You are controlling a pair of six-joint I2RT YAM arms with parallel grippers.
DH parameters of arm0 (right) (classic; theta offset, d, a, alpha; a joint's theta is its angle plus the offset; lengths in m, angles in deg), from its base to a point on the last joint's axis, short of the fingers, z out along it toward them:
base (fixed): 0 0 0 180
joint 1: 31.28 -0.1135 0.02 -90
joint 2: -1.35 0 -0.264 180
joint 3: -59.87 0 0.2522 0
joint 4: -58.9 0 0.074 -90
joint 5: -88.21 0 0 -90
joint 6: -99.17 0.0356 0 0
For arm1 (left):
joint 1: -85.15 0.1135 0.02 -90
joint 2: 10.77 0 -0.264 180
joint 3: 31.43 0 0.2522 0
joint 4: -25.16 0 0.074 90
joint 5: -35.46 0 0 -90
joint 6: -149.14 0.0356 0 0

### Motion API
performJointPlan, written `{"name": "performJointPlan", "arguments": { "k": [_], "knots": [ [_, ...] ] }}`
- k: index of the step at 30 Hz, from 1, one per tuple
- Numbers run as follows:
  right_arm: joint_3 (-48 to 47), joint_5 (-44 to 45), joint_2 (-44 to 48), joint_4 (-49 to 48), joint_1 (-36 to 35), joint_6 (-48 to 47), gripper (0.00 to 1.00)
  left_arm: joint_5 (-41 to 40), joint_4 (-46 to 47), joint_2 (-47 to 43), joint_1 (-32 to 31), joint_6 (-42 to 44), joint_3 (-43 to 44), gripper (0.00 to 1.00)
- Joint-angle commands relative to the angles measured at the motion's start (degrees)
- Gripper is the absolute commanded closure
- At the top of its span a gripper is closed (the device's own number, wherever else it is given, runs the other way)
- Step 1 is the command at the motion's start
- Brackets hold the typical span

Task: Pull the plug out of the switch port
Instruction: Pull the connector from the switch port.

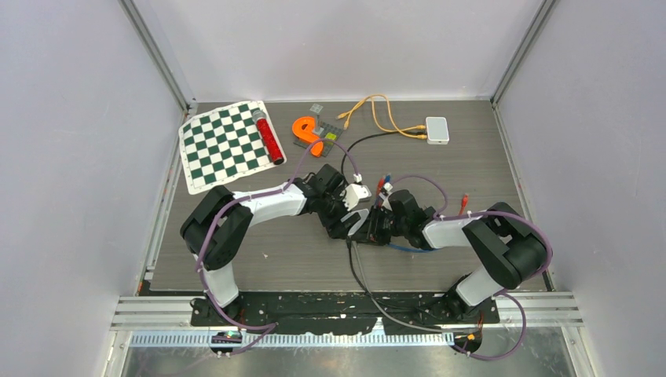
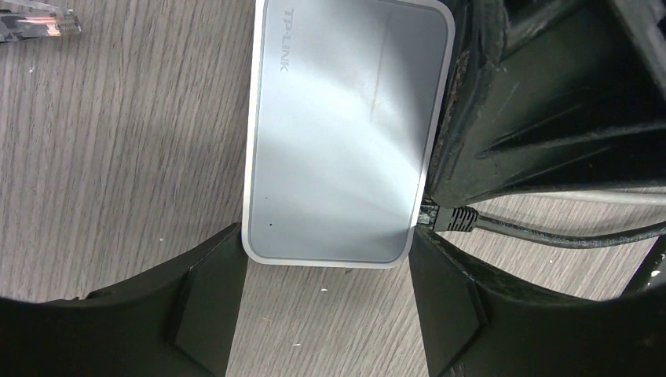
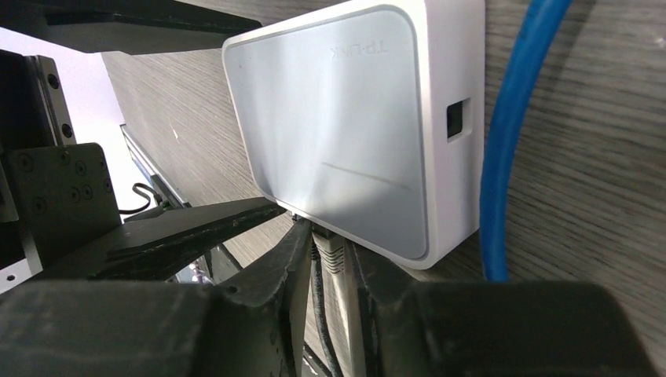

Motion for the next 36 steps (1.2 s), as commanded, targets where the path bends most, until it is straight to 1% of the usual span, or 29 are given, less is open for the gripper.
{"name": "performJointPlan", "arguments": {
  "k": [1,3,5,10,14,15,16,17,18,20,22,24,25,26,27,29,30,32,33,36],
  "knots": [
    [1.6,11.8,-1.3,4.7,0.7,-2.9,0.81,3.0,-4.8,0.8,-1.0,0.5,-1.2,0.52],
    [1.5,11.9,-1.1,5.6,0.7,-3.8,0.9,3.0,-4.6,0.8,-1.0,0.4,-1.2,0.52],
    [1.4,11.6,-1.0,6.4,0.8,-4.9,0.94,2.8,-4.6,0.8,-1.1,0.4,-1.2,0.52],
    [1.9,9.4,0.2,7.5,0.7,-7.8,0.95,2.8,-4.5,0.9,-1.0,0.3,-1.1,0.52],
    [2.9,9.0,1.2,6.9,0.7,-6.8,0.94,3.0,-4.6,1.0,-1.0,0.3,-1.1,0.52],
    [2.9,9.5,1.2,6.7,0.7,-5.8,0.9,3.2,-4.6,1.0,-1.0,0.3,-1.2,0.52],
    [2.8,9.7,1.1,6.0,0.8,-5.0,0.8,3.3,-4.5,1.0,-1.0,0.3,-1.2,0.52],
    [2.7,10.1,0.7,5.3,0.8,-3.3,0.75,3.4,-4.5,1.0,-1.0,0.2,-1.3,0.52],
    [2.7,10.3,0.4,3.6,0.9,-1.5,0.65,3.7,-4.4,1.0,-1.0,0.1,-1.4,0.52],
    [2.4,11.3,-0.5,2.0,0.9,0.2,0.57,4.2,-4.3,0.9,-1.0,0.0,-1.9,0.53],
    [1.6,12.5,-1.5,2.4,0.9,0.5,0.56,4.6,-4.3,0.9,-1.0,-0.1,-2.0,0.53],
    [1.4,13.4,-2.2,2.6,0.9,0.1,0.59,4.8,-4.4,1.0,-1.1,-0.1,-2.1,0.53],
    [1.3,13.7,-2.4,2.8,0.9,-0.3,0.65,4.8,-4.5,1.0,-1.0,-0.1,-2.0,0.53],
    [1.1,14.2,-2.7,3.2,0.9,-1.0,0.67,4.9,-4.5,0.9,-1.0,-0.1,-2.2,0.53],
    [0.9,14.5,-2.9,4.2,0.9,-1.5,0.73,4.8,-4.5,0.9,-1.0,-0.1,-2.2,0.53],
    [0.7,15.2,-3.2,5.5,0.9,-3.0,0.81,5.0,-4.4,0.8,-1.0,-0.1,-2.1,0.54],
    [0.6,15.6,-3.3,6.0,0.9,-3.3,0.82,5.2,-4.5,0.8,-1.0,-0.2,-2.1,0.54],
    [0.9,15.7,-3.1,6.4,0.9,-3.5,0.88,5.5,-4.8,0.9,-1.0,-0.2,-1.8,0.54],
    [1.0,15.7,-3.0,6.3,0.9,-3.5,0.93,5.5,-4.9,0.9,-1.0,-0.2,-1.8,0.55],
    [1.4,15.0,-2.3,6.2,0.9,-3.7,0.95,5.4,-4.6,0.8,-1.0,-0.3,-2.0,0.55]
  ]
}}
